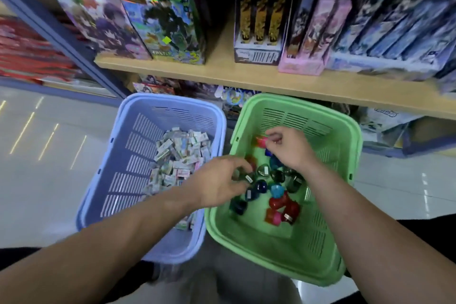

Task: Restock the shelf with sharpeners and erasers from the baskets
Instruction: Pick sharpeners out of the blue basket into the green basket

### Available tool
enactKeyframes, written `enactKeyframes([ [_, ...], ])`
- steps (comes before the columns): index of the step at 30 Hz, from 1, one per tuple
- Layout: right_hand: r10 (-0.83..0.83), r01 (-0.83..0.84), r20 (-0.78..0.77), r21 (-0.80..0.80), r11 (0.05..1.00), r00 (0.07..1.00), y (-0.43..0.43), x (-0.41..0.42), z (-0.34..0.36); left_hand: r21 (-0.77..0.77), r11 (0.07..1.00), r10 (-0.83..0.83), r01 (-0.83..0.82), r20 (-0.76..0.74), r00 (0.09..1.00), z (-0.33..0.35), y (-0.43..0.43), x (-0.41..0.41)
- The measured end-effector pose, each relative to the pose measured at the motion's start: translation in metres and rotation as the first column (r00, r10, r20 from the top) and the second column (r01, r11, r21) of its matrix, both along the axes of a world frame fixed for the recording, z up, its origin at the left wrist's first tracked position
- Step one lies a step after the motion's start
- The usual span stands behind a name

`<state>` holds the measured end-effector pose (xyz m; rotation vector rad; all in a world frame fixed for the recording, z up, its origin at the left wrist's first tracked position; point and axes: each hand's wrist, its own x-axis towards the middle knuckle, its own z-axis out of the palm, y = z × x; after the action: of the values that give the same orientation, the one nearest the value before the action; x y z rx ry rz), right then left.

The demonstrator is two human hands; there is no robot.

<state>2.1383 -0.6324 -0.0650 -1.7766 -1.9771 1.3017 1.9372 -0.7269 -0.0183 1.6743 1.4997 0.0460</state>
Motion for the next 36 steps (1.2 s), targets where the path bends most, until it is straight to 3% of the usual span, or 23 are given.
enactKeyframes([
  [5, 0.166, -0.145, -0.173, 0.126, 0.981, 0.971, -0.009, -0.085, 0.059, 0.08, 0.99, 0.131, -0.116, -0.216, 0.968, 0.039, -0.032, -0.119],
  [9, 0.435, -0.418, -0.121, 0.139, 0.898, 0.892, -0.025, -0.153, 0.059, 0.17, 0.913, 0.408, -0.371, -0.334, 0.85, 0.027, -0.076, -0.201],
  [12, 0.6, -0.599, -0.011, 0.041, 0.8, 0.8, -0.035, -0.198, 0.035, 0.212, 0.854, 0.52, -0.475, -0.344, 0.782, 0.008, -0.096, -0.23],
  [16, 0.781, -0.766, 0.151, -0.157, 0.624, 0.606, -0.054, -0.254, -0.027, 0.256, 0.815, 0.578, -0.52, -0.284, 0.765, -0.015, -0.102, -0.245],
  [21, 0.867, -0.726, 0.228, -0.476, 0.496, 0.443, -0.091, -0.285, -0.115, 0.271, 0.827, 0.56, -0.493, -0.307, 0.77, -0.045, -0.095, -0.26],
  [22, 0.866, -0.715, 0.238, -0.491, 0.498, 0.439, -0.099, -0.286, -0.128, 0.278, 0.827, 0.557, -0.488, -0.292, 0.778, -0.049, -0.096, -0.263],
  [28, 0.763, -0.6, 0.199, -0.509, 0.617, 0.615, -0.12, -0.285, -0.157, 0.285, 0.798, 0.593, -0.532, -0.21, 0.777, -0.074, -0.104, -0.277],
  [36, 0.71, -0.563, 0.239, -0.466, 0.683, 0.662, -0.122, -0.284, -0.156, 0.265, 0.785, 0.615, -0.56, -0.222, 0.757, -0.078, -0.098, -0.274],
])
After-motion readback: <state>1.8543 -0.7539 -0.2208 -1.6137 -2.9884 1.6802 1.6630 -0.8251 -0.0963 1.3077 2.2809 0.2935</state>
